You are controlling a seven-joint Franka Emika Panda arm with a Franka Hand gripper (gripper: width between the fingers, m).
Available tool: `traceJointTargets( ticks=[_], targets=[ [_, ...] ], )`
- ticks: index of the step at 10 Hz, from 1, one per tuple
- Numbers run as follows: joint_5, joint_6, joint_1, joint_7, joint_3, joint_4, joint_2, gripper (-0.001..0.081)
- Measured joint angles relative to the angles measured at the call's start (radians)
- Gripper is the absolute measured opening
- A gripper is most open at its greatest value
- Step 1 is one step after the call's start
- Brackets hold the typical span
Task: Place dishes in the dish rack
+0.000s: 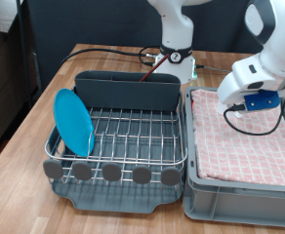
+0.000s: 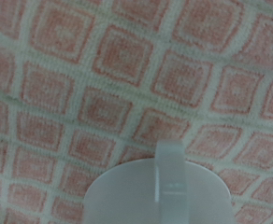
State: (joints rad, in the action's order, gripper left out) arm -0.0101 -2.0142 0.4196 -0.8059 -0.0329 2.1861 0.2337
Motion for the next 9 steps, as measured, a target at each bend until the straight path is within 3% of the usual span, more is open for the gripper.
traceJointTargets(
  ticks=[5, 6, 7, 8, 9],
  targets=[
    [0.000, -0.087, -0.003, 0.024, -0.019, 0.082, -0.003, 0.0803],
    [0.000, -0.098, -0.003, 0.024, -0.021, 0.091, -0.005, 0.0722],
    [0.000, -0.110, -0.003, 0.024, -0.023, 0.101, -0.007, 0.0722],
    [0.000, -0.116, -0.003, 0.024, -0.025, 0.105, -0.008, 0.0539],
    [0.000, -0.119, -0.003, 0.024, -0.026, 0.105, -0.008, 0.0539]
  ],
)
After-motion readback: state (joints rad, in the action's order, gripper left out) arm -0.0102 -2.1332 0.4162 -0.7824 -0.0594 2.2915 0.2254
